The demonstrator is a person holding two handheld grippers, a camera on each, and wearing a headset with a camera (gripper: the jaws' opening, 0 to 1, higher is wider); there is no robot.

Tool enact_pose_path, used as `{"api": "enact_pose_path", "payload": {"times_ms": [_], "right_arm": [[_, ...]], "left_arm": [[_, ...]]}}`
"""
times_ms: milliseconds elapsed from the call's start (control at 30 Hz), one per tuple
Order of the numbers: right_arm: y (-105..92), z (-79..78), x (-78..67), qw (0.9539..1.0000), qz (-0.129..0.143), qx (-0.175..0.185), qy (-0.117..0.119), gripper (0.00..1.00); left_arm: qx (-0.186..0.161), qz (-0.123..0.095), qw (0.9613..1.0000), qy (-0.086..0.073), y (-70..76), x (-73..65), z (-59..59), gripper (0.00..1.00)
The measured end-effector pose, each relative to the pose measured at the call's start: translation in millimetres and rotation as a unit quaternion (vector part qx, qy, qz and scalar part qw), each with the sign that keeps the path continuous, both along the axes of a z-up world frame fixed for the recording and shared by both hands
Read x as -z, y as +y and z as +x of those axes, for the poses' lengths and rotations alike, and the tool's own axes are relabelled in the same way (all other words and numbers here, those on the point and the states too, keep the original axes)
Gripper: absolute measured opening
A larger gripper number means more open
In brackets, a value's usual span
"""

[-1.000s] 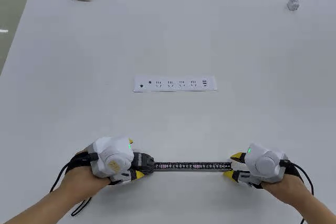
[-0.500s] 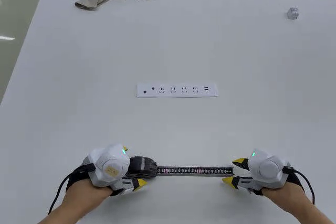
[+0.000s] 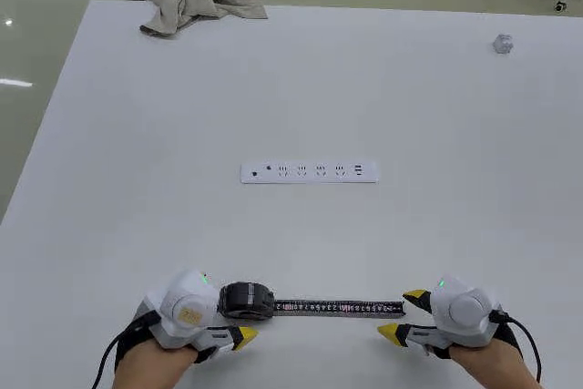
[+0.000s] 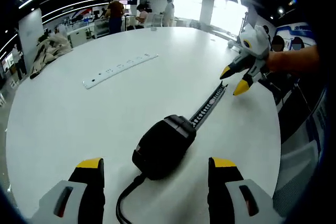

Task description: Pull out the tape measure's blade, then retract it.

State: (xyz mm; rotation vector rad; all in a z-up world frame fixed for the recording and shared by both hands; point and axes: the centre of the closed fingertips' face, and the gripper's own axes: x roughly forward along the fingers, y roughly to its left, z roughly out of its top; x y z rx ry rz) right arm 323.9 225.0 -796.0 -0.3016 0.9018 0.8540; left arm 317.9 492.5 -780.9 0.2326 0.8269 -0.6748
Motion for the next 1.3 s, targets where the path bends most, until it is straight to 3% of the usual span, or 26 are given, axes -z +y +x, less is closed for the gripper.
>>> {"api": "enact_pose_path", "payload": {"times_ms": [200, 333, 667, 933, 1067, 1300], "right_arm": [[-1.1, -5.5, -3.1, 0.9996, 0.012, 0.026, 0.002, 0.54], [-1.1, -10.4, -7.1, 0.9989, 0.018, 0.043, 0.003, 0.58], [1.0, -23.3, -12.2, 0.997, 0.032, 0.071, 0.004, 0.68], [3.7, -36.0, -20.0, 0.9955, 0.038, 0.087, -0.001, 0.73], [6.6, -42.8, -24.7, 0.9943, 0.044, 0.097, -0.005, 0.75], [9.8, -52.0, -36.1, 0.9926, 0.047, 0.111, -0.017, 0.77]], "left_arm": [[-0.034, -0.003, 0.9994, 0.003, 4.4, -1.9, -8.5, 0.83], [-0.059, -0.003, 0.9982, -0.006, 7.0, -6.1, -11.2, 0.88], [-0.089, -0.009, 0.996, -0.006, 5.2, -10.8, -26.0, 0.91], [-0.117, -0.014, 0.9929, -0.016, 4.5, -24.5, -31.7, 0.94], [-0.131, -0.016, 0.991, -0.02, 4.7, -29.6, -35.1, 1.0], [-0.153, -0.022, 0.9876, -0.027, 5.9, -39.8, -45.8, 1.0]]}}
